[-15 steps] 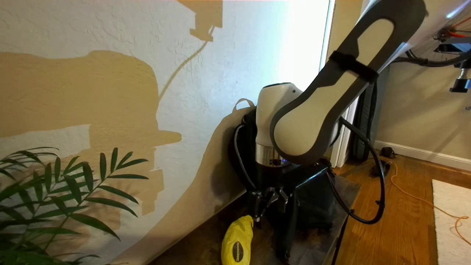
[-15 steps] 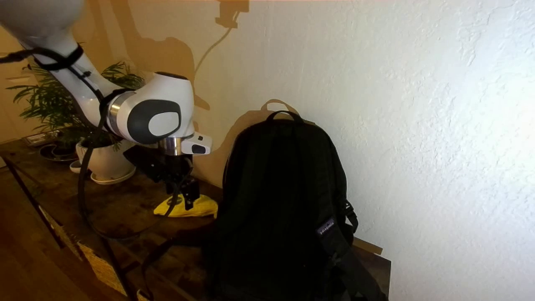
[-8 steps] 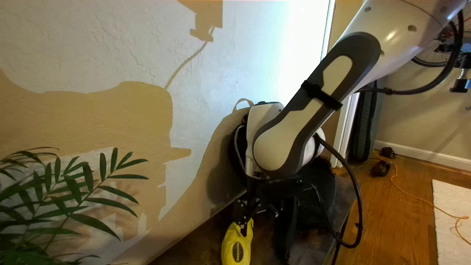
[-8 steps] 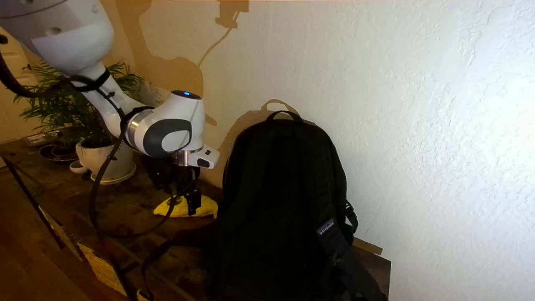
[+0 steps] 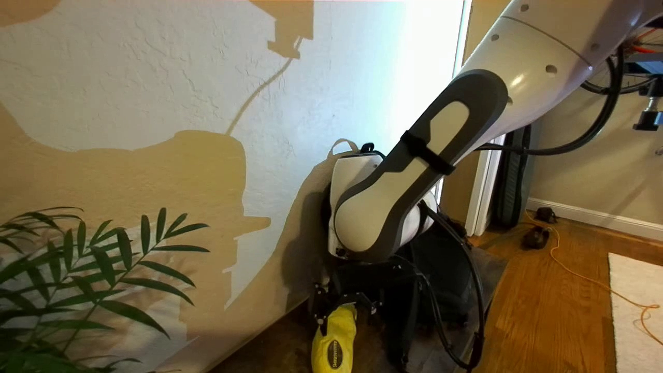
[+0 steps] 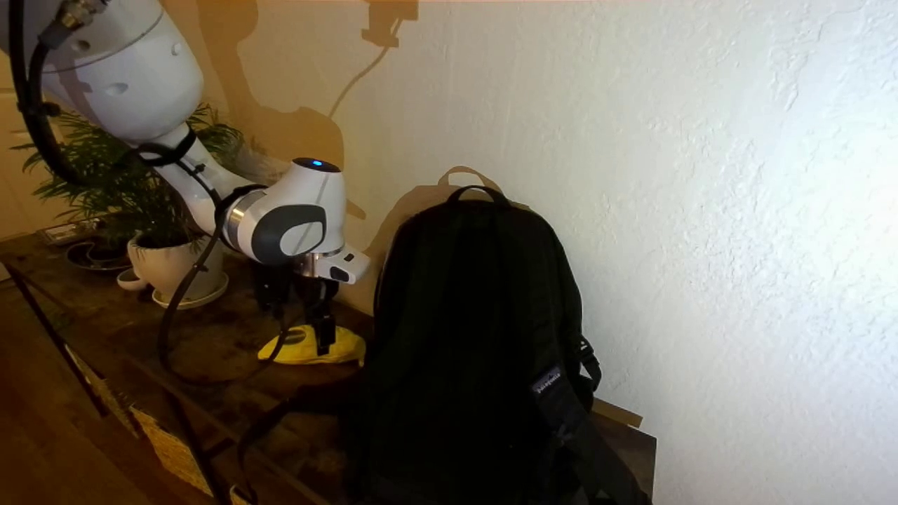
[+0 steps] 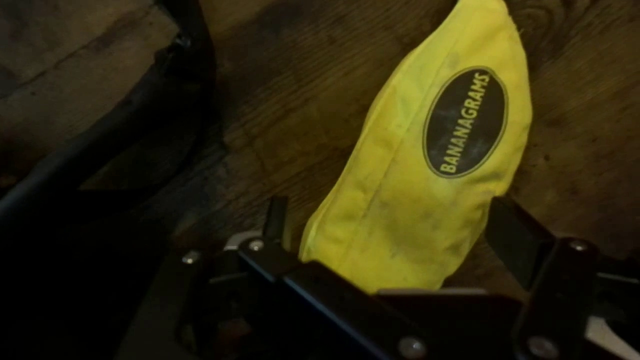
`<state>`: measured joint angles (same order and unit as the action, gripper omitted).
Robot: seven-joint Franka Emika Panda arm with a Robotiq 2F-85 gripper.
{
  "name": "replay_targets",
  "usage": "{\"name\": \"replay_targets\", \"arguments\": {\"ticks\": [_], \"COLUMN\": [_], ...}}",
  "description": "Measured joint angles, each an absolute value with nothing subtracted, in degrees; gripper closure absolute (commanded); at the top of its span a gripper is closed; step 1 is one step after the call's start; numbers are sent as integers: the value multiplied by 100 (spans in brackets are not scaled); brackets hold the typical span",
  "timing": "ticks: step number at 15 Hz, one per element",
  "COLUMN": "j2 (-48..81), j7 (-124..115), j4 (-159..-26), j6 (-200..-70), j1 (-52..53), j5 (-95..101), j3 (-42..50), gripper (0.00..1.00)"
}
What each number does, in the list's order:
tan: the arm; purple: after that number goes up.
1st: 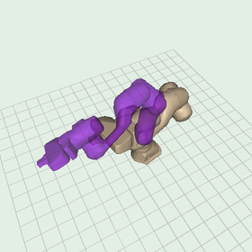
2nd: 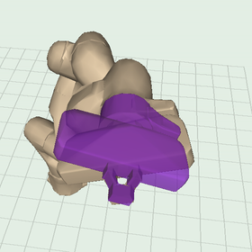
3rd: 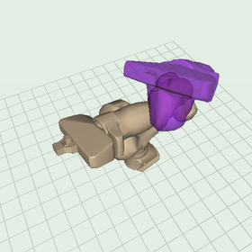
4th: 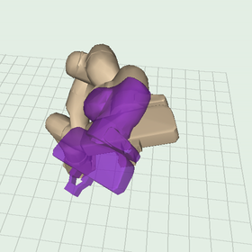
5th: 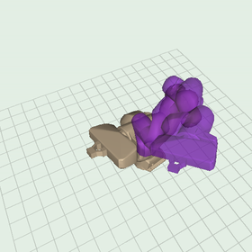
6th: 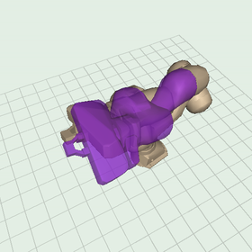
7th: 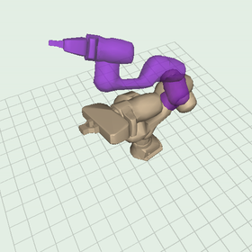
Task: Put the yellow object into the bag.
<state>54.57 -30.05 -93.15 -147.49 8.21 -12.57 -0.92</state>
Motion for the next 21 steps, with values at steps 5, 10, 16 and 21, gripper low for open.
{"name": "replay_targets", "arguments": {"ticks": [5, 10, 16, 21], "j2": [5758, 6100, 6388, 6461], "j7": [-3256, -3367, -3414, -3413], "j4": [-8884, -8449, -8148, -8057], "j6": [-14482, -14483, -14454, -14234], "j1": [866, 870, 871, 875], "j5": [-1303, -1321, -1322, -1318], "j3": [-91, -86, -78, -79], "gripper": [0, 0, 0, 47]}}
